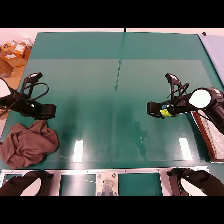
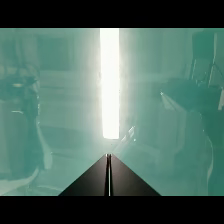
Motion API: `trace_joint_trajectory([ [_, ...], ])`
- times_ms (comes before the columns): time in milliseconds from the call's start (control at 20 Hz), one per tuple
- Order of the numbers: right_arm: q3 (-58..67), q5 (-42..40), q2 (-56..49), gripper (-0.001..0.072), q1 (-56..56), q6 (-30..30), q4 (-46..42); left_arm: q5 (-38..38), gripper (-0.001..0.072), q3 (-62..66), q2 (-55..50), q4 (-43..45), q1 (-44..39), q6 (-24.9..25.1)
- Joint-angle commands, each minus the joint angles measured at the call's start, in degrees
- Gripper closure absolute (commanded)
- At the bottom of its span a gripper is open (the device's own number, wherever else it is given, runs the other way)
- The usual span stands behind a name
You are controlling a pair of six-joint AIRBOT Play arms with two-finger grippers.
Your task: Fold the shirts.
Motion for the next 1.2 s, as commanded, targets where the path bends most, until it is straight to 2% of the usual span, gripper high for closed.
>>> trace_joint_trajectory([
  [0,-0.02,0.02,0.02,0.0696,0.04,0.02,0.00,0.63,0.0686,-0.02,0.04,0.22,0.00,0.00],
  [100,-0.02,0.02,0.02,0.0696,0.04,0.00,0.00,0.55,0.0686,-0.02,0.04,2.99,0.00,-0.46],
  [150,-0.02,0.02,0.02,0.0696,0.04,0.00,0.00,-0.22,0.0684,-0.02,0.04,6.73,0.02,-2.49],
  [200,-0.02,0.02,0.02,0.0696,0.04,0.00,0.00,-1.40,0.0527,-0.04,0.04,11.39,0.00,-5.03],
  [250,-0.02,0.02,0.02,0.0696,0.04,0.00,0.00,-3.13,0.0118,-0.13,0.04,17.22,0.02,-8.41],
  [300,-0.02,0.02,0.02,0.0696,0.04,0.00,0.00,-5.44,0.0001,-0.68,0.04,22.88,0.02,-11.85],
  [400,-0.02,0.00,0.02,0.0696,0.04,0.00,0.00,-9.55,0.0001,-3.96,0.04,32.41,0.02,-15.37],
  [450,-0.02,0.02,0.02,0.0696,0.04,0.00,0.00,-9.31,0.0001,-6.80,0.04,33.86,0.55,-15.52],
  [700,-0.02,0.02,0.02,0.0696,0.04,0.00,0.00,1.60,0.0002,-21.09,-0.09,33.70,9.46,-16.46],
  [950,-0.02,0.02,0.02,0.0696,0.04,0.00,0.00,9.92,0.0008,-27.43,-0.09,32.92,16.41,-16.28],
  [1000,-0.02,0.02,0.02,0.0696,0.04,0.02,0.00,10.75,0.0227,-27.47,-0.07,32.39,16.79,-16.26],
  [1050,-0.02,0.02,0.02,0.0696,0.04,0.00,0.00,10.67,0.0632,-27.34,-0.07,32.15,16.76,-16.22],
  [1100,-0.02,0.02,0.02,0.0696,0.04,0.00,0.00,10.36,0.0687,-27.02,-0.07,31.06,16.76,-15.76],
  [1150,-0.02,0.00,0.02,0.0696,0.04,0.02,0.00,9.64,0.0687,-26.25,-0.07,29.33,16.76,-14.99],
])
